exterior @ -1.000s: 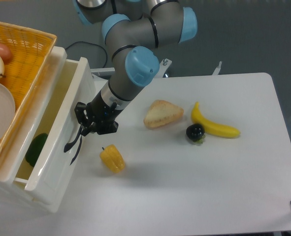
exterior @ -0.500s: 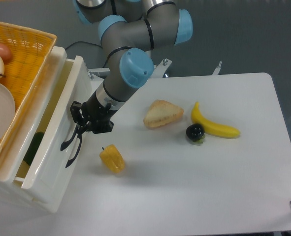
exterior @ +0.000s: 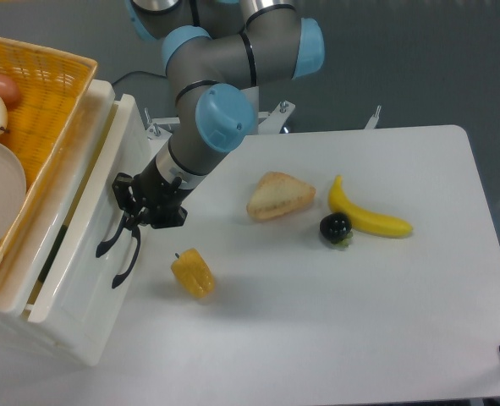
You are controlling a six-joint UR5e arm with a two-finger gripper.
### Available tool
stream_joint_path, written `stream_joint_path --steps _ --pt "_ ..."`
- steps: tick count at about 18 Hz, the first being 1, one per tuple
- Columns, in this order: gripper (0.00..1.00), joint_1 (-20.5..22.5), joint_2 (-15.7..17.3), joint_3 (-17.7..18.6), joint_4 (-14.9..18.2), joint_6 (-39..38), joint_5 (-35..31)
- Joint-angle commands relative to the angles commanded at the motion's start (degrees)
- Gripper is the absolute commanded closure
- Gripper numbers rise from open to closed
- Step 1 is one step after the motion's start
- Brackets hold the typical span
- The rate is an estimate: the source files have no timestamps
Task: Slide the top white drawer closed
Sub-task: 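Keep pushing the drawer front until the drawer sits flush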
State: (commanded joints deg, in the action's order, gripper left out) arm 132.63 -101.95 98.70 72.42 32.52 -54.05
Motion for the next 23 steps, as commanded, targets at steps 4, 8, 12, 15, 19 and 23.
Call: stream_joint_path --steps 4,8,12,15,19,23 --pt "0.85 -0.09 -0.09 0.09 0.00 0.00 0.53" --pt "0.85 -0.18 0.00 0.18 0.00 0.00 0.97" --pt "0.85 -0.79 0.09 0.26 0.00 0.00 1.32" --pt "0.85 -0.88 0.09 0.35 0.00 0.00 1.32" --pt "0.85 -1.32 0.09 0.26 -0.09 0.09 1.32" --pt "0.84 -2.54 -0.53 0.26 -1.05 -0.18 1.23"
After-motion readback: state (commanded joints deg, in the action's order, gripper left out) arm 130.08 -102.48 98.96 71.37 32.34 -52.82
